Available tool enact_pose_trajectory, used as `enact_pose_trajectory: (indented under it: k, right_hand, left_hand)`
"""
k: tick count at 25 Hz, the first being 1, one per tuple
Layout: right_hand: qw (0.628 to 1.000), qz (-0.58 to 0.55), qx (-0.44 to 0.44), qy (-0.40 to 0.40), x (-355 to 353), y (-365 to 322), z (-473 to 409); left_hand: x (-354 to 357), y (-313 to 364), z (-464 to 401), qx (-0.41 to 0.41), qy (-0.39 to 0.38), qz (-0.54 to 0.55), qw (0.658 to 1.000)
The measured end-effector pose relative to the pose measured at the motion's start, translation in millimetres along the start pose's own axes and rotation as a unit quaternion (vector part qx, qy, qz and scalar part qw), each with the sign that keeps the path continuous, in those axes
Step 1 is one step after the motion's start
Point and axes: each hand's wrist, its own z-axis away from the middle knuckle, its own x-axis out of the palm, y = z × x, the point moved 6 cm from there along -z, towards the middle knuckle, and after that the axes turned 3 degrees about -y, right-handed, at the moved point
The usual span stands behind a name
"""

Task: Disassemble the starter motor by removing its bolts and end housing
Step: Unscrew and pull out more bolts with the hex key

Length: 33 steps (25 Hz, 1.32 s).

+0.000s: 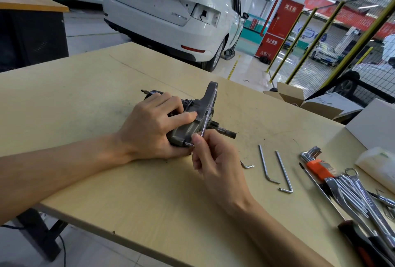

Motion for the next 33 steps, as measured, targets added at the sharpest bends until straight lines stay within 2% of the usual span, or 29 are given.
enact_pose_trajectory:
  k: [2,4,6,8,10,11,12,16,18,21,23,25,27,33]
  right_hand:
    - [0.995,0.071,-0.072,0.007,-3.3,-5.8,-1.4]
    - [0.972,0.164,-0.165,0.008,-4.7,-15.0,-2.5]
    - [0.923,0.274,-0.269,-0.006,-2.6,-25.2,-1.3]
    - [0.852,0.381,-0.357,-0.04,0.6,-28.2,2.5]
    - [0.793,0.451,-0.403,-0.071,1.3,-26.1,6.6]
    - [0.783,0.462,-0.411,-0.072,-0.2,-25.7,7.2]
    - [0.79,0.453,-0.408,-0.065,-3.9,-26.5,6.8]
    - [0.867,0.37,-0.334,-0.036,-33.2,-31.9,-4.9]
    - [0.89,0.375,-0.251,-0.06,-51.5,-27.0,-11.2]
    - [0.932,0.329,-0.07,-0.133,-78.5,-9.7,-14.1]
    - [0.921,0.322,0.025,-0.219,-80.9,1.4,-9.6]
    - [0.899,0.34,0.051,-0.27,-76.2,5.1,-6.1]
    - [0.892,0.352,0.046,-0.281,-71.4,4.4,-4.4]
    - [0.899,0.344,0.051,-0.267,-75.4,0.5,-4.4]
  left_hand:
    - [0.5,0.5,-0.3,0.002,0.001,0.004,1.0]
    - [0.5,0.1,-0.1,0.005,0.001,0.007,1.0]
    - [0.1,-0.1,-0.5,0.008,0.001,0.01,1.0]
    - [-0.3,0.7,-0.9,0.012,0.001,0.015,1.0]
    - [-1.9,1.8,-0.9,0.008,0.007,0.022,1.0]
    - [-2.9,2.3,-0.9,0.007,0.01,0.023,1.0]
    - [-3.6,2.8,-1.0,0.007,0.01,0.022,1.0]
    - [-3.9,2.6,-1.2,0.0,0.001,0.002,1.0]
    - [-4.1,2.5,-0.8,-0.002,-0.001,-0.008,1.0]
    - [-5.4,3.0,-0.9,-0.002,-0.005,-0.016,1.0]
    - [-5.7,3.2,-0.7,-0.007,-0.008,-0.026,1.0]
    - [-4.7,2.8,-0.8,-0.016,-0.019,-0.038,0.999]
    - [-3.6,2.5,-0.9,-0.024,-0.03,-0.043,0.998]
    - [-5.8,4.1,-2.4,-0.033,-0.035,-0.043,0.998]
